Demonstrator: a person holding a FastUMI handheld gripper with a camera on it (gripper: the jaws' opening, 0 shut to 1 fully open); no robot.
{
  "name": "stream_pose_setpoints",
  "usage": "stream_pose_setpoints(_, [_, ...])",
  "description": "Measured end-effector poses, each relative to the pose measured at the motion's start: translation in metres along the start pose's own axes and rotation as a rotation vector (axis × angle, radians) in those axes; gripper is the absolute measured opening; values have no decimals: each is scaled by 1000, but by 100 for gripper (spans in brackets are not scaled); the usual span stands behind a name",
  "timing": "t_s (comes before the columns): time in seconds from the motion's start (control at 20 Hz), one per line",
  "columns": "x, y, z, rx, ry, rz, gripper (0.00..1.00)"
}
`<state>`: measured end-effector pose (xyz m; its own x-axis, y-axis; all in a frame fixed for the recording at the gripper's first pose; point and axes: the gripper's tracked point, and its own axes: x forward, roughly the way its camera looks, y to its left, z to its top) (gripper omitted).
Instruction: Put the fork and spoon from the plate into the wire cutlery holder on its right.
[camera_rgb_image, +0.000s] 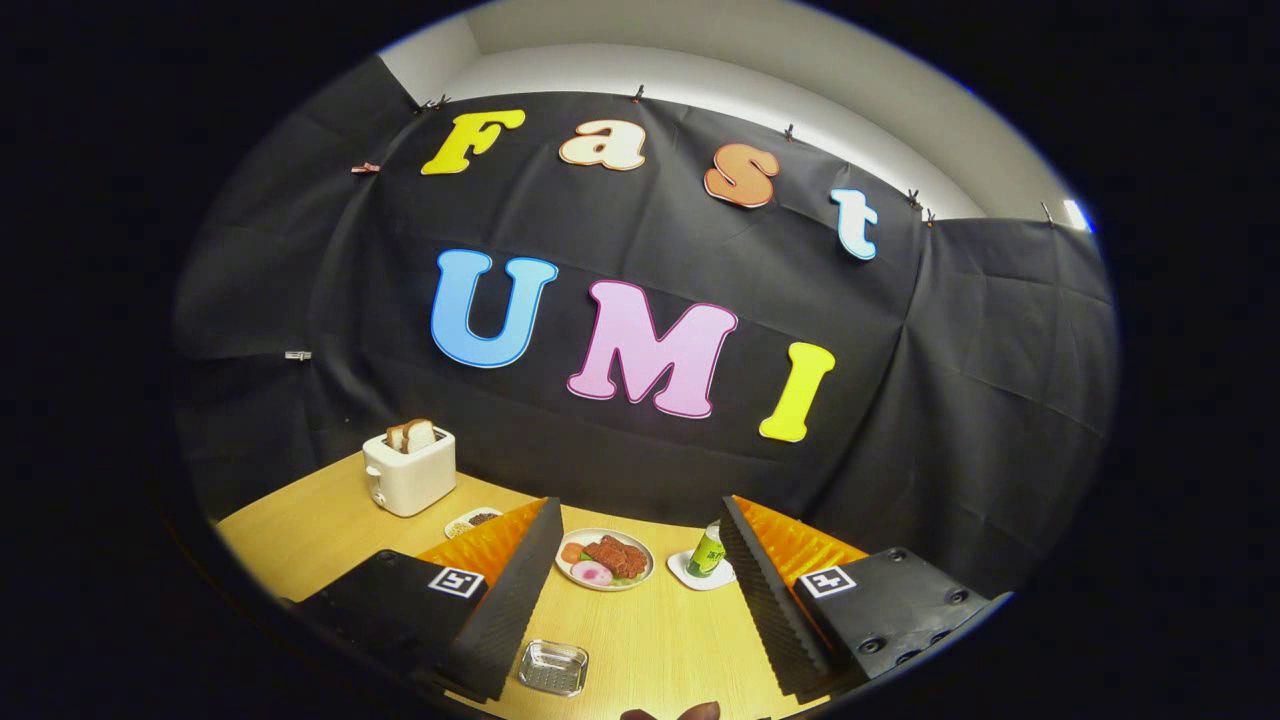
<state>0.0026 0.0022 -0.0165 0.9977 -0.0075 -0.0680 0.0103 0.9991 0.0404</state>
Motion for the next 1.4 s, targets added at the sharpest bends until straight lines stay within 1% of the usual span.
stream_pose_setpoints(0.45, [0,18,3,14,1,20,98])
stream_pose_setpoints(0.6, [-2,36,-2,24,27,55,98])
stream_pose_setpoints(0.7, [-4,56,-12,33,65,100,98])
stream_pose_setpoints(0.85, [-10,93,-37,53,158,200,98])
stream_pose_setpoints(1.0, [-18,132,-79,85,305,292,98])
stream_pose_setpoints(1.2, [-34,177,-140,116,518,363,98])
stream_pose_setpoints(1.4, [-35,213,-194,55,656,416,98])
